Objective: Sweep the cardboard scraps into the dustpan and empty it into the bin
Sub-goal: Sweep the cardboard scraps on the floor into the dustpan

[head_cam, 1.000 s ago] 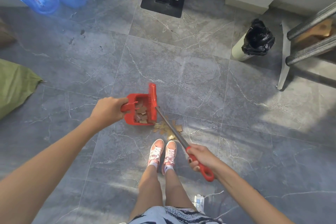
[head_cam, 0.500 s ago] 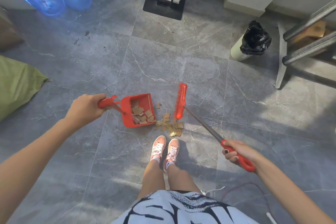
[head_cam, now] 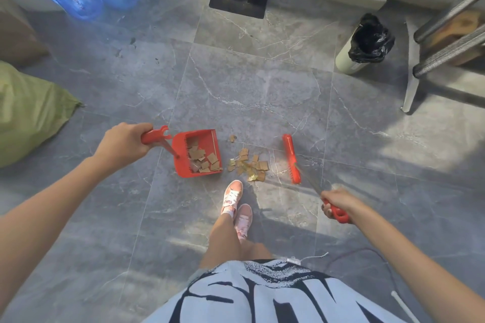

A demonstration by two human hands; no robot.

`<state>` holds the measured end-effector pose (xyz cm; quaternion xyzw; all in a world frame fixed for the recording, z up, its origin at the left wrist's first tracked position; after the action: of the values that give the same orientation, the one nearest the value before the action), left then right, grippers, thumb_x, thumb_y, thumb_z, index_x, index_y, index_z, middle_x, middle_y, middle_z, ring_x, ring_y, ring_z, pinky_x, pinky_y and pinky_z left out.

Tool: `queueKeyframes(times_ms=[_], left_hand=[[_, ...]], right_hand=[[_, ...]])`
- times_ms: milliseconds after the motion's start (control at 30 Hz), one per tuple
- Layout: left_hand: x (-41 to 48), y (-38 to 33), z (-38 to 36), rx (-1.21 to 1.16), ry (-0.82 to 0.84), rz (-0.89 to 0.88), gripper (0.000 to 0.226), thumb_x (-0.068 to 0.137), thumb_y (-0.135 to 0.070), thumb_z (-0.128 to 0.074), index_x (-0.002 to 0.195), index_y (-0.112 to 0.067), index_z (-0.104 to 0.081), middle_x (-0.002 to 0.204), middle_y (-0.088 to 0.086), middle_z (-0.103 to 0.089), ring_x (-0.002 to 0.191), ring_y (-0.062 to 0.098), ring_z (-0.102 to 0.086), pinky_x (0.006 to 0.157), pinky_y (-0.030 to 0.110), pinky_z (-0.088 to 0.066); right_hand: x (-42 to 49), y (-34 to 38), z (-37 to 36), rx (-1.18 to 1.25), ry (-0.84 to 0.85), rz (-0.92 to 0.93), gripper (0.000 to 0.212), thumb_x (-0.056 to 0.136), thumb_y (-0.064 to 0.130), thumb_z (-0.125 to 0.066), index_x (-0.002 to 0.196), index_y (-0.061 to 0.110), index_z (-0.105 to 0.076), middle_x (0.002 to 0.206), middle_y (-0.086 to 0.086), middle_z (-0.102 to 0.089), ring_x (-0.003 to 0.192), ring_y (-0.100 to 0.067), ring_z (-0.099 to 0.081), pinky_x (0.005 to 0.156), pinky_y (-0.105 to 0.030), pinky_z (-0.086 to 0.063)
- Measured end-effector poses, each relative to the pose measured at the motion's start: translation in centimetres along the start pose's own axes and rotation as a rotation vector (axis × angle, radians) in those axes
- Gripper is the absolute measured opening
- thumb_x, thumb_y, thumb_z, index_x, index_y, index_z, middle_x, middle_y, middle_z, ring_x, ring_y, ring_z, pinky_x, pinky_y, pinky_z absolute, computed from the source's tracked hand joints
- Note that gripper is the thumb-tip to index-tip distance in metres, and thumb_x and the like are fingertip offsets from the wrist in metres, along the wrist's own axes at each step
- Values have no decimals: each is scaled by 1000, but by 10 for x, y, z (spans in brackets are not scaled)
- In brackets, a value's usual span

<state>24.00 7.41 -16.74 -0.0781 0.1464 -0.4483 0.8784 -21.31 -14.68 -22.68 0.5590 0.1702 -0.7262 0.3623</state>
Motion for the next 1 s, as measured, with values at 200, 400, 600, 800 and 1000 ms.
queueKeyframes(times_ms=[200,400,600,800,1000], left_hand=[[-26,-17,-40,29,38,29,34,78,-34,-75,69,-10,-54,62,13,-63,64,43,-61,53,37,-42],[-39,-22,-79,-90,130,140,34,81,-37,-71,69,-11,-53,67,13,-65,71,42,-60,54,34,-36],[-39,-24,-92,-142,176,107,30,79,-29,-74,65,-16,-50,63,14,-64,66,43,-60,53,34,-38],[-30,-29,-103,-121,234,82,31,78,-27,-72,65,-16,-47,61,13,-61,58,36,-53,52,33,-39],[-27,-19,-105,-111,251,90,36,79,-28,-71,62,-21,-39,59,12,-59,57,35,-53,51,33,-41]], right_hand=[[29,-38,-12,28,-18,-47,23,90,1,-37,69,8,-36,42,-4,-37,19,-8,-32,31,-6,-26],[34,-50,-39,61,7,-33,22,93,1,-37,71,6,-39,52,-5,-35,20,-8,-32,30,-9,-31],[30,-50,-75,-65,7,-11,16,94,4,-40,79,5,-40,43,-6,-39,19,-9,-33,29,-9,-28],[29,-49,-117,-146,1,47,4,93,4,-45,92,0,-45,52,-9,-42,37,-16,-40,35,-21,-35],[19,-38,-171,-229,42,97,23,89,13,-52,103,-5,-54,69,-10,-52,45,-16,-46,42,-26,-40]])
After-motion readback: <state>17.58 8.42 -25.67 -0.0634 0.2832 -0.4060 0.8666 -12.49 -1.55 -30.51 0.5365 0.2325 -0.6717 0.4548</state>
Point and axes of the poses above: each hand's wrist, its own x-axis towards the middle knuckle, its own z-axis out of the back of the hand, y = z × x, the point moved 7 cm from there along x, towards the middle knuckle
